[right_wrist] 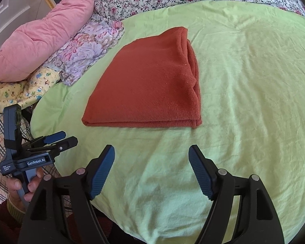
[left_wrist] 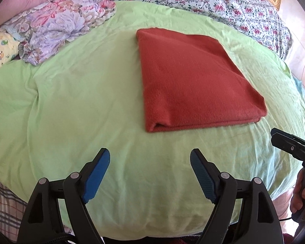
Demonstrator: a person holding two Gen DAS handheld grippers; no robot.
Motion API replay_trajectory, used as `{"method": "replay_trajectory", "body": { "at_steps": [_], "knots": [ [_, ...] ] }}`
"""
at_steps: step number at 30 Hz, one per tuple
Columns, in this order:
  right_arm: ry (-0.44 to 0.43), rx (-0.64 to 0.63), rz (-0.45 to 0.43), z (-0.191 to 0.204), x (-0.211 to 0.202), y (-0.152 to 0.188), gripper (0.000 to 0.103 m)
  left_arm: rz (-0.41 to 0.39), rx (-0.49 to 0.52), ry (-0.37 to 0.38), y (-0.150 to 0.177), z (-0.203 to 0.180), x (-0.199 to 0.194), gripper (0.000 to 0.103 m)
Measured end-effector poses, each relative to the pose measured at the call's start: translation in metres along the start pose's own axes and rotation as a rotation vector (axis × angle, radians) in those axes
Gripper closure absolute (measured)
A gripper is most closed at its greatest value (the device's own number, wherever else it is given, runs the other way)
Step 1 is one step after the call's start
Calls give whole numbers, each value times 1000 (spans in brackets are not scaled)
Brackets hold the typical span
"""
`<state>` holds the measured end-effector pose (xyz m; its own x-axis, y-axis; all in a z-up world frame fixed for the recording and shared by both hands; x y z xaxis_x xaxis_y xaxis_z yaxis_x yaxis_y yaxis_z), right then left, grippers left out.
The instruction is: Fold small clothes
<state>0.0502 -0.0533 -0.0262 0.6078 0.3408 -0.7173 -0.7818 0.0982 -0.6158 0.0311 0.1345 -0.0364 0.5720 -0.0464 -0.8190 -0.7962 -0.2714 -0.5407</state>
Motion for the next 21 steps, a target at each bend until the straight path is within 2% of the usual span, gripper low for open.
{"method": "replay_trajectory", "body": {
  "at_steps": [4, 10, 16, 18, 21],
  "knots": [
    [-7, -7, -10, -6, 3, -14, 27, -14, -7, 15, -18, 1, 0, 21],
    [-14, 7, -61, -23, 9, -49, 27, -5, -83, 92, -60, 5, 12, 20],
    [-44, 24, -109, -43, 31, -97, 27, 38, -136, 150, -116, 3, 51, 20],
    [-53, 41, -121, -52, 42, -115, 27, 67, -143, 196, -135, 0, 68, 20],
    [-58, 50, -116, -65, 61, -136, 28, 99, -163, 223, -163, -4, 98, 20]
  ]
}}
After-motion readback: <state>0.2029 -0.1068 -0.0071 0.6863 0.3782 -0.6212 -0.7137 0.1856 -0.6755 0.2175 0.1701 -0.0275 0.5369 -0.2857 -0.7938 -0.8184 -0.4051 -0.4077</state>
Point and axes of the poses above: each gripper's, at about its wrist camera, not at the fingertips, and x roughly the way its jaws point, z to its left, y to its underside, the point moved 3 cm from there along x, roughly the way its jaws point, and after that the axes turned 13 degrees about -x, right-handed, at the moved point
